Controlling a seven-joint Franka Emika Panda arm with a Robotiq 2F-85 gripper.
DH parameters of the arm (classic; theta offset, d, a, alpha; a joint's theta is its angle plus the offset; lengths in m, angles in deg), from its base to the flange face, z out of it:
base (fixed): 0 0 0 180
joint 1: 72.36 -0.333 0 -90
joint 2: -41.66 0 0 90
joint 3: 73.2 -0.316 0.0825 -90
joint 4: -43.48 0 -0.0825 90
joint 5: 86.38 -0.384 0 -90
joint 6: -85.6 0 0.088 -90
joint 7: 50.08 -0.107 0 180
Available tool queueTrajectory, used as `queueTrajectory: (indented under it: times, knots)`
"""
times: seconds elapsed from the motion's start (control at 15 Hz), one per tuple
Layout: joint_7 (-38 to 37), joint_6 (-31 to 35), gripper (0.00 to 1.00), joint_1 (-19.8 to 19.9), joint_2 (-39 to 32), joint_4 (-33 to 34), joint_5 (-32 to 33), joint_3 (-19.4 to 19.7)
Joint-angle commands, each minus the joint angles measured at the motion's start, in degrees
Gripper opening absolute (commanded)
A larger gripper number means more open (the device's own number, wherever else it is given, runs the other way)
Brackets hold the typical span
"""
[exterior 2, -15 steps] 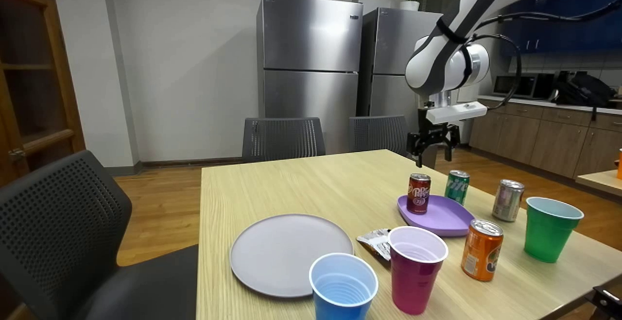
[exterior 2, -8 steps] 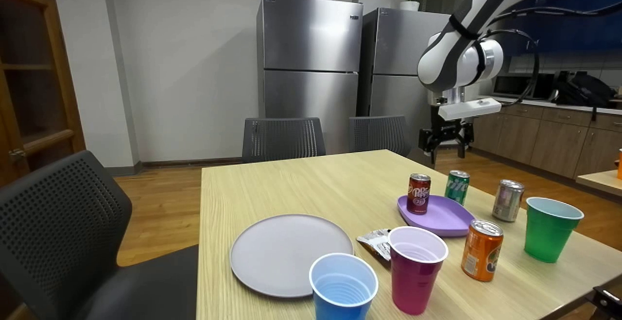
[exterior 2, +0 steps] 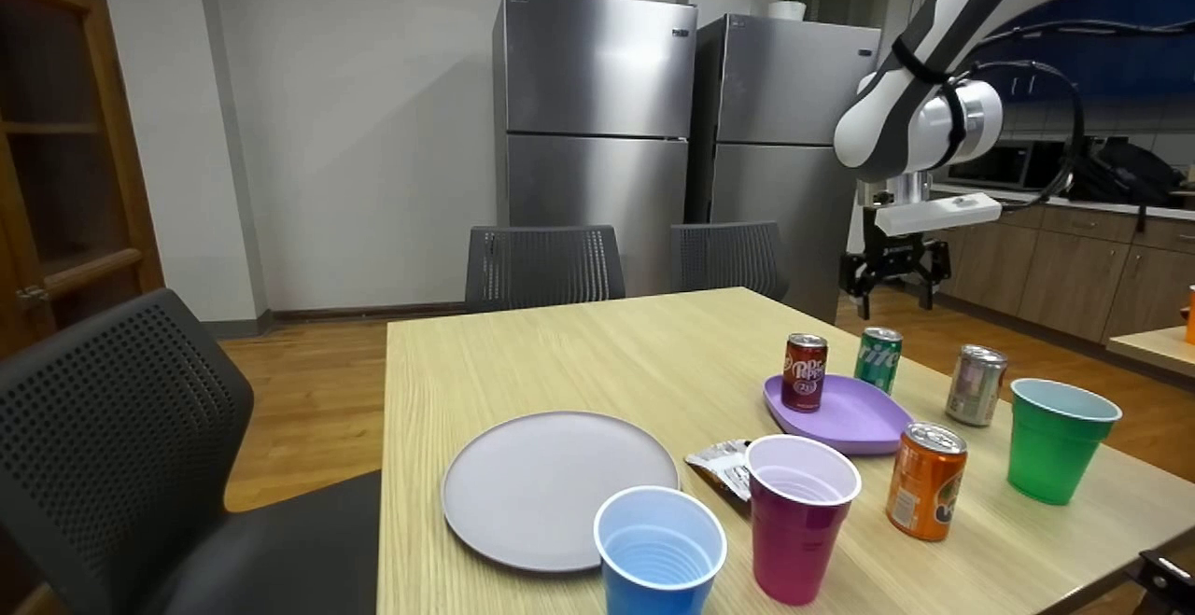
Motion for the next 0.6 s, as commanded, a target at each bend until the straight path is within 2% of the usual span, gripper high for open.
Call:
queueTrajectory:
  times: [0.0,0.53]
  knots:
    - [-1.0,-1.8,1.00,1.2,-1.6,1.6,-0.7,-0.5]
    - [-0.5,-1.8,1.00,2.8,-6.7,6.1,-5.1,-1.4]
